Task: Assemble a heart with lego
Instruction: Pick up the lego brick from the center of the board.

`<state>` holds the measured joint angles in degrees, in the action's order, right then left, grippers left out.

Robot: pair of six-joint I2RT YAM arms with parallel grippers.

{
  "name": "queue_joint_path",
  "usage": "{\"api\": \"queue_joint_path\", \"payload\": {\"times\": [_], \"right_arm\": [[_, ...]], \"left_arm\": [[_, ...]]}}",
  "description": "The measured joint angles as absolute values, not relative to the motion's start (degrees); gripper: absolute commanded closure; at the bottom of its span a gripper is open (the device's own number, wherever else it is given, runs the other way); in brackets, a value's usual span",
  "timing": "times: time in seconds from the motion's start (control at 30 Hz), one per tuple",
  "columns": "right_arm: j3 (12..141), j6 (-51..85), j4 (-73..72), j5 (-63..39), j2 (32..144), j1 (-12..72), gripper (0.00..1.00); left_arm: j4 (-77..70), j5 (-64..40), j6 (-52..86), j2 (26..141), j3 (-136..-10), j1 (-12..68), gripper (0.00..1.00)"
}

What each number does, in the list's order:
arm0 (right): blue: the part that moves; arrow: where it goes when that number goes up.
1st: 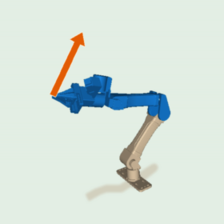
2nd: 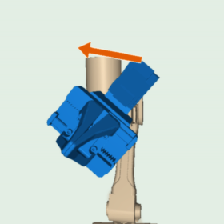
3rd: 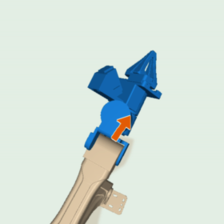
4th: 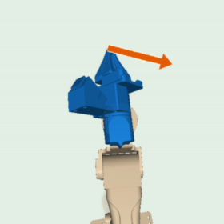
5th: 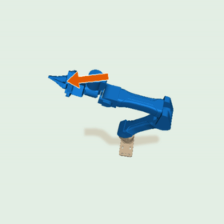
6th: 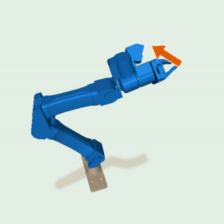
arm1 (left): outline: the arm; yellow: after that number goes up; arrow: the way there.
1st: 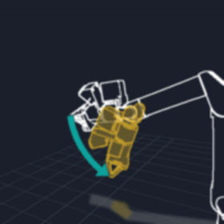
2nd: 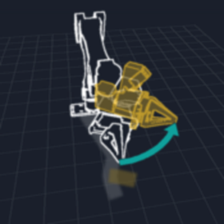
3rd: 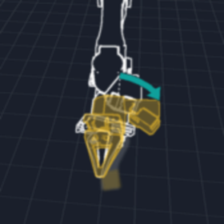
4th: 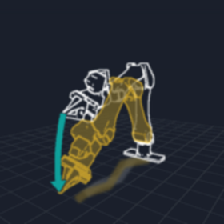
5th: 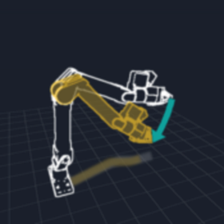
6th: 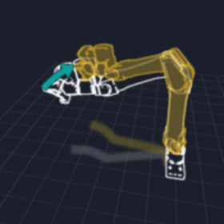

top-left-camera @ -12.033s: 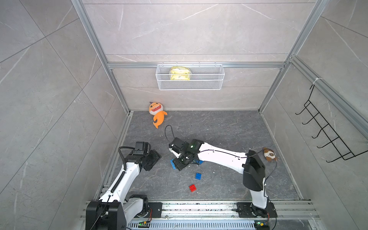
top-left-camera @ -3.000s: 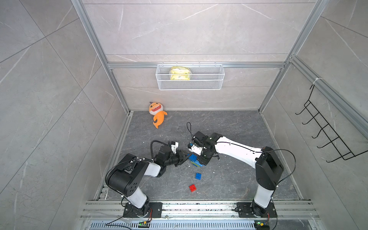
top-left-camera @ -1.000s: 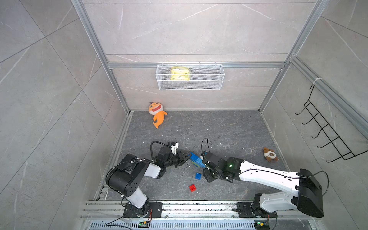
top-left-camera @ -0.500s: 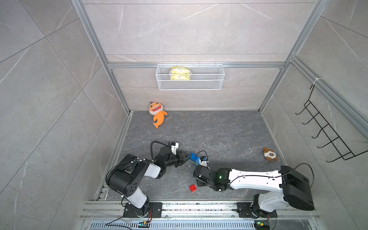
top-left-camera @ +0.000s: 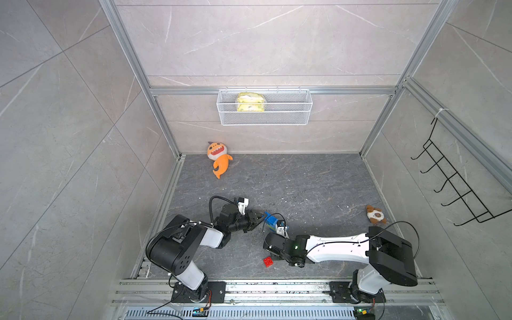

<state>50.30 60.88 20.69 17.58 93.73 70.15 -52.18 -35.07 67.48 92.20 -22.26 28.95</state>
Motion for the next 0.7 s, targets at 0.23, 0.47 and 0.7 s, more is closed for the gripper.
{"api": "queue_joint_path", "payload": {"times": [0.23,0.47,0.7], "right_arm": [[51.96,60.86,19.64,17.65,95.64,69.91,0.50],[53.17,60.60,19.88,18.44,97.30,68.60,0.56],[54.72,59.86,20.34,18.92,99.26,68.60,0.73]], "left_arm": [[-52.01,-35.07,67.48,92.18,-22.26,28.95,0.60],[-51.88,-35.07,67.46,92.18,-22.26,28.95,0.60],[-51.88,-35.09,67.44,92.18,-22.26,28.95,0.60]]}}
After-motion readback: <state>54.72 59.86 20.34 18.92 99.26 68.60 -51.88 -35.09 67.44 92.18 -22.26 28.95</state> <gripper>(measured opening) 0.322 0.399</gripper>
